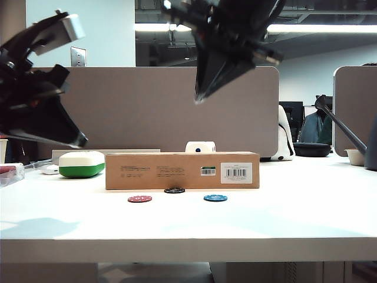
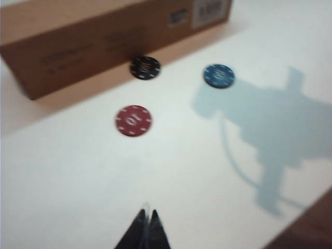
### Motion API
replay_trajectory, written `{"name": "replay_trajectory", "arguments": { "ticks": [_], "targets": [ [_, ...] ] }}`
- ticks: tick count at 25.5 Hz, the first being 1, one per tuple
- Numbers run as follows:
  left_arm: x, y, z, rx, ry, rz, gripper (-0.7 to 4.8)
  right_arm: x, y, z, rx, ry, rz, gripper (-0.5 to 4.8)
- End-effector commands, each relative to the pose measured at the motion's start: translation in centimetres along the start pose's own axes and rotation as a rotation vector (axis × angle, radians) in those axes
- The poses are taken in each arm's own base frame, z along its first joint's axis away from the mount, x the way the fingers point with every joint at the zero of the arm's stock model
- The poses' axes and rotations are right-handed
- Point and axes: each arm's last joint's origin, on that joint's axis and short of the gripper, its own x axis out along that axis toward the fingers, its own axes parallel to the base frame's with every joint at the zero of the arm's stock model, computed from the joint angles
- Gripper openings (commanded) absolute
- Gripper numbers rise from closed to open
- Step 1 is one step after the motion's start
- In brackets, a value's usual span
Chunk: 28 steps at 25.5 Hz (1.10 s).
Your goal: Push the chip with the highest value in the row forward next to the rectangular box.
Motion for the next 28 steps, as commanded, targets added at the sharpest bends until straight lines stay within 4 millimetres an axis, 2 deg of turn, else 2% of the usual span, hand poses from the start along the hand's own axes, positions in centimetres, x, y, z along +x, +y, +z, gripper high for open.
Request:
{"name": "replay_trajectory", "arguments": {
  "ticks": [1,8,14,16,19,22,24,28],
  "targets": [
    [-0.4,0.9,0.5,-0.021,-0.04,0.04,-0.05,-1.9,0.8,-0.1,-0.04,-0.021,0.016,-0.06],
    [-1.8,3.4,1.1,-0.077,-0.113,0.172,-0.05,-7.5,2.0,-0.6,-0.103,-0.132,0.048,-0.06],
    [-4.0,5.3,1.7,-0.114,-0.215,0.299,-0.05,-13.2,2.0,-1.3,-0.158,-0.283,0.106,-0.06],
    [-5.4,5.7,2.1,-0.119,-0.286,0.351,-0.05,-16.0,1.8,-2.3,-0.169,-0.361,0.141,-0.06],
    [-6.8,5.8,2.5,-0.116,-0.352,0.386,-0.05,-18.3,1.1,-4.0,-0.165,-0.439,0.169,-0.06],
    [-8.1,5.5,2.9,-0.104,-0.427,0.401,-0.05,-19.3,0.2,-6.1,-0.156,-0.503,0.159,-0.06],
    [-9.9,4.9,3.2,-0.084,-0.527,0.406,-0.05,-19.4,-0.8,-8.6,-0.131,-0.523,0.169,-0.06],
    [-12.2,3.8,3.5,-0.053,-0.663,0.393,-0.05,-19.4,-2.0,-11.8,-0.105,-0.585,0.189,-0.06]
  ]
}}
